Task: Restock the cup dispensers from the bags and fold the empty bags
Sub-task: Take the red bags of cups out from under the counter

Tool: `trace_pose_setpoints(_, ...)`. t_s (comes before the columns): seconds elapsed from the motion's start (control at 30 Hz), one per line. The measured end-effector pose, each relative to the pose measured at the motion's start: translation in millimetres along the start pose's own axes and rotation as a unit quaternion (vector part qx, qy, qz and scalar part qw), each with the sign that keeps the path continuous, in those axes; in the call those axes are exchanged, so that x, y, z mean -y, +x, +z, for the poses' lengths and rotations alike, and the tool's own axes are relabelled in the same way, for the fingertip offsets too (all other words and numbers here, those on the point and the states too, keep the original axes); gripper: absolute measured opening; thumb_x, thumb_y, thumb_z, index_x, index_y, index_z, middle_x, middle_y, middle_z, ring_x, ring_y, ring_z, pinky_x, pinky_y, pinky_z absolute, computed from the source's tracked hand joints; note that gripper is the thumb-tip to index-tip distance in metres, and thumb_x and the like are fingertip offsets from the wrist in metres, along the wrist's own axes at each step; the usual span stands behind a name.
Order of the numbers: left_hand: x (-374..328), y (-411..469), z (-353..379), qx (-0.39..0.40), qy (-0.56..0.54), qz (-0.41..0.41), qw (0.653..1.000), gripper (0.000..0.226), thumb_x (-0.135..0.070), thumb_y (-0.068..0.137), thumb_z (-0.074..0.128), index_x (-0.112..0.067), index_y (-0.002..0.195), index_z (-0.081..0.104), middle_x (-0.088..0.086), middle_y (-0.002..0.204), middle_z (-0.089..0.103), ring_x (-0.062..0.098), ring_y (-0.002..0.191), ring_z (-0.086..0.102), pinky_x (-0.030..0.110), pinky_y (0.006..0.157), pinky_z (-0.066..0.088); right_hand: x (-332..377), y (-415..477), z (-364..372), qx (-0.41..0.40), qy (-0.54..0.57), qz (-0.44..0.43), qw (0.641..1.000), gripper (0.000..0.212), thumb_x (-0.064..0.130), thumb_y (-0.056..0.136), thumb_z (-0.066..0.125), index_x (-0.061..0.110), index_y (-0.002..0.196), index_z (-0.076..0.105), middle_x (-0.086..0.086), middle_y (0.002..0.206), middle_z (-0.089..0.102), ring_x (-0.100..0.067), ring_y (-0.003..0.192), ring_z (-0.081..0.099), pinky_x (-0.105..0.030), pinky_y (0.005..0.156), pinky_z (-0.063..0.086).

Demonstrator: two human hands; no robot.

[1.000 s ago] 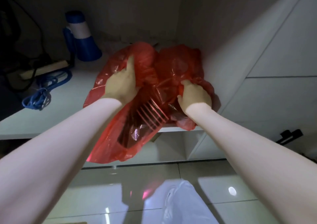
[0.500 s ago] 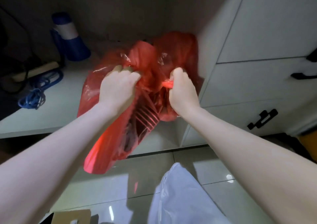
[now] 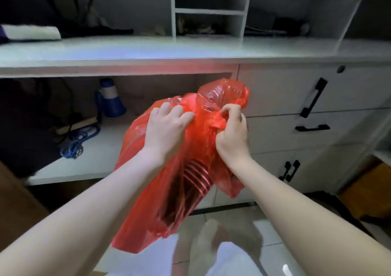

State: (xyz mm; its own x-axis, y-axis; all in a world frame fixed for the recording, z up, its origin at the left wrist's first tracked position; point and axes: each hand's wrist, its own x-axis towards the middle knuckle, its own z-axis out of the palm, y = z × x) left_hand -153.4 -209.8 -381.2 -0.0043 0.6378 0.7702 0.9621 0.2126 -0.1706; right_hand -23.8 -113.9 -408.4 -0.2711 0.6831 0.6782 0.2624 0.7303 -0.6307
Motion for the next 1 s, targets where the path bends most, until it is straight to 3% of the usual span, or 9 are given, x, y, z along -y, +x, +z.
trace_pose_setpoints(0.1, -23.3, 11.8, -36.0, -0.043, -0.013, 0.014, 0.999, 0.02, 0.001, 0.068, 0.075, -0.014, 0.081, 0.073, 0.005, 0.062, 0.056, 0.029, 0.061, 0.053, 0.031, 0.054, 0.036, 29.1, -1.2, -44.0, -0.034, -0.025, -0.028, 0.999, 0.063, -0.015, 0.066, 0.043, 0.01, 0.123, 0.053, -0.005, 0.111, 0.057, -0.021, 0.103, 0.044, -0.024, 0.091, 0.032)
trace_pose_setpoints(0.17, -38.1, 21.8, -60.9, -0.069, -0.022, 0.017, 0.997, 0.021, 0.001, 0.067, 0.075, -0.015, 0.08, 0.072, 0.005, 0.063, 0.056, 0.029, 0.062, 0.054, 0.032, 0.053, 0.037, 50.0, 2.5, -76.0, -0.057, -0.05, -0.046, 0.996, 0.062, -0.015, 0.065, 0.043, 0.008, 0.12, 0.06, -0.012, 0.109, 0.056, -0.031, 0.103, 0.048, -0.024, 0.092, 0.031)
trace_pose_setpoints(0.43, -73.8, 84.6, -144.4, -0.147, -0.07, 0.047, 0.985, 0.022, 0.007, 0.072, 0.063, -0.01, 0.083, 0.071, 0.011, 0.07, 0.06, 0.033, 0.065, 0.054, 0.037, 0.059, 0.046, 118.9, 39.6, -184.0, -0.145, -0.056, -0.108, 0.982, 0.052, -0.018, 0.067, 0.043, 0.002, 0.11, 0.065, -0.017, 0.099, 0.054, -0.031, 0.098, 0.051, -0.022, 0.089, 0.036)
trace_pose_setpoints(0.53, -73.0, 118.2, -164.4, -0.187, -0.049, 0.05, 0.98, 0.022, 0.007, 0.07, 0.065, -0.01, 0.082, 0.072, 0.009, 0.068, 0.06, 0.032, 0.065, 0.055, 0.035, 0.056, 0.042, 132.5, 72.4, -210.4, -0.182, -0.043, -0.128, 0.974, 0.051, -0.016, 0.066, 0.042, 0.002, 0.108, 0.065, -0.017, 0.099, 0.054, -0.03, 0.096, 0.052, -0.03, 0.092, 0.041)
trace_pose_setpoints(0.73, -49.6, 198.1, -158.2, -0.221, -0.011, 0.056, 0.974, 0.018, 0.003, 0.076, 0.064, -0.009, 0.085, 0.073, 0.011, 0.07, 0.061, 0.034, 0.067, 0.055, 0.039, 0.057, 0.045, 125.4, 149.3, -207.6, -0.194, -0.025, -0.138, 0.971, 0.045, -0.012, 0.071, 0.043, 0.005, 0.107, 0.064, -0.012, 0.1, 0.054, -0.026, 0.098, 0.051, -0.028, 0.093, 0.041)
trace_pose_setpoints(0.87, -18.2, 254.9, -117.6, -0.194, -0.001, 0.036, 0.98, 0.019, -0.002, 0.087, 0.057, -0.008, 0.095, 0.072, 0.017, 0.081, 0.06, 0.038, 0.075, 0.053, 0.046, 0.064, 0.047, 104.5, 222.4, -180.6, -0.178, -0.017, -0.121, 0.976, 0.04, -0.009, 0.074, 0.044, 0.008, 0.104, 0.065, -0.009, 0.101, 0.054, -0.024, 0.1, 0.049, -0.02, 0.09, 0.036)
trace_pose_setpoints(1.0, 4.8, 318.1, -80.9, -0.157, -0.01, 0.024, 0.987, 0.019, -0.001, 0.087, 0.056, -0.007, 0.096, 0.072, 0.02, 0.084, 0.058, 0.038, 0.076, 0.053, 0.047, 0.063, 0.047, 88.1, 302.8, -158.7, -0.176, 0.01, -0.077, 0.981, 0.036, -0.004, 0.078, 0.045, 0.013, 0.101, 0.066, -0.002, 0.099, 0.049, -0.023, 0.101, 0.05, -0.021, 0.091, 0.037)
